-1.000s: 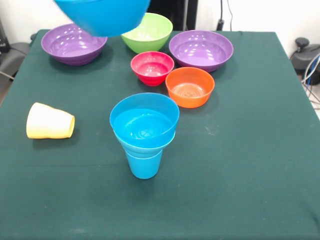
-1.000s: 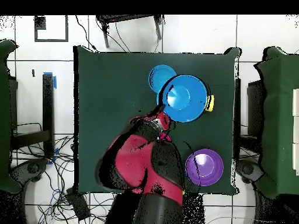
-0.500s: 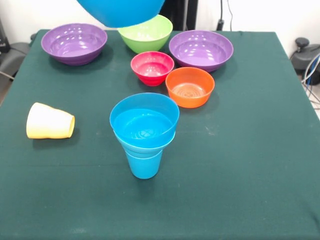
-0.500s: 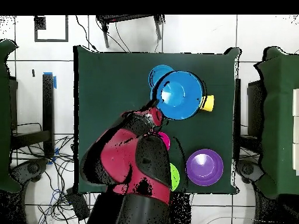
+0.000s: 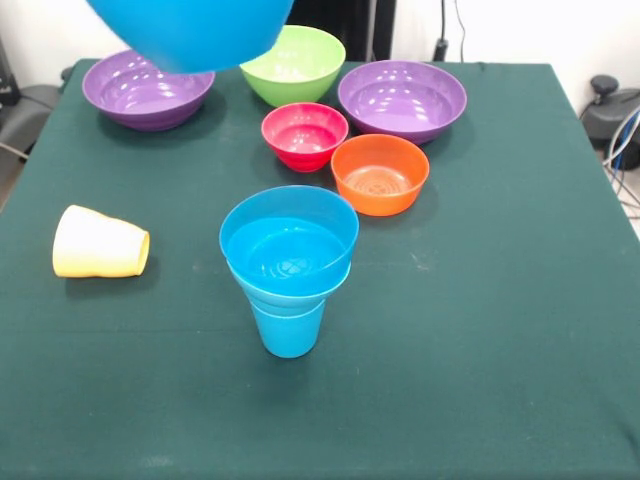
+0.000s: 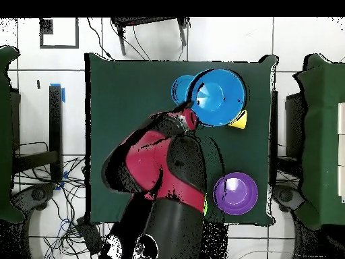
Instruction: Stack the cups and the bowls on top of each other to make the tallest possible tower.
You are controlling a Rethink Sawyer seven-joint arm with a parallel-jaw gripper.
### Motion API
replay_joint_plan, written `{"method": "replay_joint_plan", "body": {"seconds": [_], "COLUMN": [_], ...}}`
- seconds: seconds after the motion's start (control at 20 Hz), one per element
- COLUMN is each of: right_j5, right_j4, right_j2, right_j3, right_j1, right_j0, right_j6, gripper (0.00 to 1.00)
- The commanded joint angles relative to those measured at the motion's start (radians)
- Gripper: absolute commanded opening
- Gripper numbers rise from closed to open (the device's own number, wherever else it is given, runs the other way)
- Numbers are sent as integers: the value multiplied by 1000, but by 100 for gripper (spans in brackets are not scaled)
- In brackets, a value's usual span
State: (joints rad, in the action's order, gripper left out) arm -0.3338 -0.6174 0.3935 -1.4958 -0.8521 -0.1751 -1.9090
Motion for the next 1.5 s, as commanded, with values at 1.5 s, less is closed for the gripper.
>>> {"method": "replay_joint_plan", "body": {"seconds": [1.5], "right_j5": [-83], "right_j4": [181], "right_j2": [80], "right_j3": [152], "right_j1": [295], "right_j0": [-14], "right_j6": [-188], "gripper": [0]}}
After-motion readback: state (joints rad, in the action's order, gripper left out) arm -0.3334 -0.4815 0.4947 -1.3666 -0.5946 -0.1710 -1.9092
